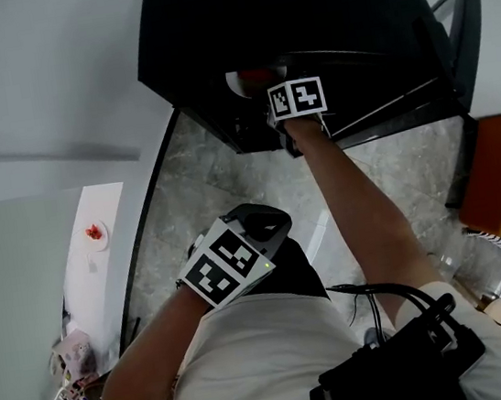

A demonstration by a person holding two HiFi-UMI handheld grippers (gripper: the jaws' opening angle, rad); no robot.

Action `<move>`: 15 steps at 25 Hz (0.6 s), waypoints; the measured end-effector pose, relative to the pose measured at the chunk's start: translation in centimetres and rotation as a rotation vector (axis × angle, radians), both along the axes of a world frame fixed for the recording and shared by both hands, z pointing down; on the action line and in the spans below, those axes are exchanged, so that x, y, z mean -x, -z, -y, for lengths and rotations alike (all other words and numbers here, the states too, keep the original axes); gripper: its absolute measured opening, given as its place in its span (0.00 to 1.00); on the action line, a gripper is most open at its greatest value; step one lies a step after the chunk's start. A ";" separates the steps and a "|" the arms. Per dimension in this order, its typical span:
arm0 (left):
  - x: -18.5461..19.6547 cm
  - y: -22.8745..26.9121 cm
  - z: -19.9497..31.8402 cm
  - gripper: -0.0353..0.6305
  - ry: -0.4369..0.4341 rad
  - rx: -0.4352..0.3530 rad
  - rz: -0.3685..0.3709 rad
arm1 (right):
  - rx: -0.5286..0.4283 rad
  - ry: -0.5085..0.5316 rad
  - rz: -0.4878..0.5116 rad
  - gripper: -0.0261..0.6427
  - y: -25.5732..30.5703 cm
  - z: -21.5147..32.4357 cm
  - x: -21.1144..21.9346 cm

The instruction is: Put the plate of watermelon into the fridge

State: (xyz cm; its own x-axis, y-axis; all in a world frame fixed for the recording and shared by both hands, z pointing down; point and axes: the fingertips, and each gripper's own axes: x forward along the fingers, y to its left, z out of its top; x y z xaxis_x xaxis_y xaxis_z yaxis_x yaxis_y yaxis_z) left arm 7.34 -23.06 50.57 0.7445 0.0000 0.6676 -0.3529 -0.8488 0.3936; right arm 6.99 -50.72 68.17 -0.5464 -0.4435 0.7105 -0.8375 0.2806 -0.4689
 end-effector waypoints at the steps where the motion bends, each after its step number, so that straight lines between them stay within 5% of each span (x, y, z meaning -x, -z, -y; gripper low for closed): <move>1: 0.0 0.0 0.0 0.07 0.000 0.001 -0.002 | -0.002 0.009 -0.010 0.33 0.0 -0.1 0.0; 9: -0.1 0.1 0.2 0.07 0.009 0.008 -0.008 | -0.006 0.053 -0.034 0.33 -0.1 -0.4 -0.4; 15: -0.4 0.3 0.0 0.07 0.011 0.016 -0.018 | 0.001 0.091 -0.156 0.24 -0.5 -1.1 -1.4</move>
State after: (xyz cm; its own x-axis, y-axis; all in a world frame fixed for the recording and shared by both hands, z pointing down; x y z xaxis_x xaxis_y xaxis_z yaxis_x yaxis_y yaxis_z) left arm 7.77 -23.10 50.25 0.7563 0.0025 0.6542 -0.3548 -0.8386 0.4133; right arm 8.37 -49.67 68.72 -0.4673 -0.3961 0.7904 -0.8712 0.3584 -0.3355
